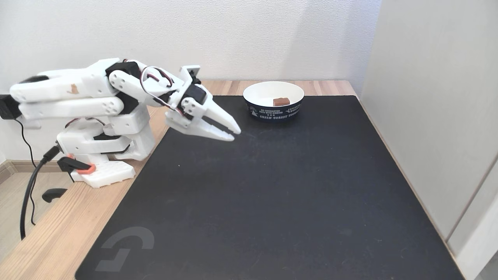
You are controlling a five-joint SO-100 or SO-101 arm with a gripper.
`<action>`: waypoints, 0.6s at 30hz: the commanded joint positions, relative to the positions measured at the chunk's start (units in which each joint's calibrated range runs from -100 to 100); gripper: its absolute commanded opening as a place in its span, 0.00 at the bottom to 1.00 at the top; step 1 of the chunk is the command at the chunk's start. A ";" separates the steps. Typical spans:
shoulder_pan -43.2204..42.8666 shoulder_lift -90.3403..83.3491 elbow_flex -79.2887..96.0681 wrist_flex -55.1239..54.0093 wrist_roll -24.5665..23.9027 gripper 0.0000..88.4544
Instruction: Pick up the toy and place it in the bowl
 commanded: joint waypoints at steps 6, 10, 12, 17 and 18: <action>0.33 -8.91 0.78 11.26 2.89 0.05; 0.25 -8.91 0.78 12.19 2.84 0.05; -0.17 -8.91 0.78 12.19 2.84 0.05; -0.09 -8.91 0.78 12.10 2.84 0.05; -0.09 -8.91 0.78 12.10 2.84 0.05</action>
